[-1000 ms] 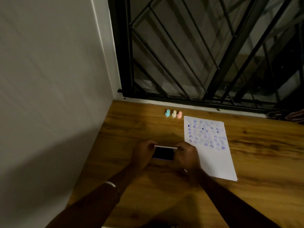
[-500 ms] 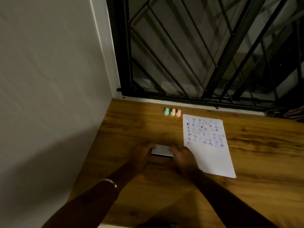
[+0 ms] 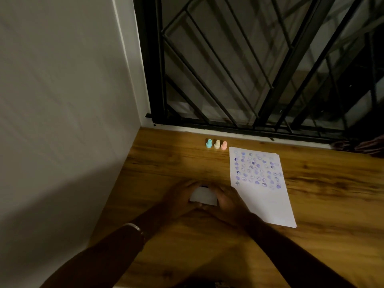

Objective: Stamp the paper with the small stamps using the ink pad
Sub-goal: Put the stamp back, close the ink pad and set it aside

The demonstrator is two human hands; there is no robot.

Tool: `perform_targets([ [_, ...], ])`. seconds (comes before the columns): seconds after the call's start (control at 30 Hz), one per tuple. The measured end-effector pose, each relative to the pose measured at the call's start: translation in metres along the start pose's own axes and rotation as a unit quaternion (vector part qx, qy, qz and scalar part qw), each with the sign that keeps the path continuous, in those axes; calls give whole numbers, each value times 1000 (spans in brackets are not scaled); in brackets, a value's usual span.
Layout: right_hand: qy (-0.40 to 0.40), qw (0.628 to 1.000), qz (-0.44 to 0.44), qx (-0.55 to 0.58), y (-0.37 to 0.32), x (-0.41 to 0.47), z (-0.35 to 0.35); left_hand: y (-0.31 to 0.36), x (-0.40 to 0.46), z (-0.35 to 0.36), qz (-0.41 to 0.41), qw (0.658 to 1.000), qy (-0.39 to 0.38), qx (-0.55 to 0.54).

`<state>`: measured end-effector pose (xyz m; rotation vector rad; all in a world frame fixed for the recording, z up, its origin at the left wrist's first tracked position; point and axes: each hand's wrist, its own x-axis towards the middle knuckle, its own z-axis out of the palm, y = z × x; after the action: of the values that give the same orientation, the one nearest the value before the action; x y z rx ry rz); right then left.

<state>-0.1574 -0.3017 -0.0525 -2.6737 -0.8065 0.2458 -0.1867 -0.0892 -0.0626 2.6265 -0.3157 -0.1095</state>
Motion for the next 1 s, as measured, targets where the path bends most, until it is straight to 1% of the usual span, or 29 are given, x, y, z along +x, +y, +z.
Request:
perform_targets([
  [0.13, -29, 999, 32, 18, 5, 2, 2, -2, 2, -2, -13, 1000, -9, -25],
  [0.3, -53, 997, 32, 49, 4, 0, -3, -1, 5, -6, -10, 999, -23, -23],
  [0.57, -87, 995, 48, 27, -5, 7, -17, 9, 8, -7, -39, 998, -32, 30],
  [0.7, -77, 995, 60, 37, -7, 13, -16, 12, 10, -14, -32, 998, -51, 36],
  [0.77, -79, 994, 57, 41, -8, 14, -15, 15, 12, -17, -21, 996, -54, 60],
  [0.83, -68, 997, 38, 26, -7, 13, -15, 18, 13, -17, -17, 994, -51, 93],
  [1.0, -23, 999, 27, -26, -11, 16, -12, 22, 17, -5, -5, 986, -49, 161],
])
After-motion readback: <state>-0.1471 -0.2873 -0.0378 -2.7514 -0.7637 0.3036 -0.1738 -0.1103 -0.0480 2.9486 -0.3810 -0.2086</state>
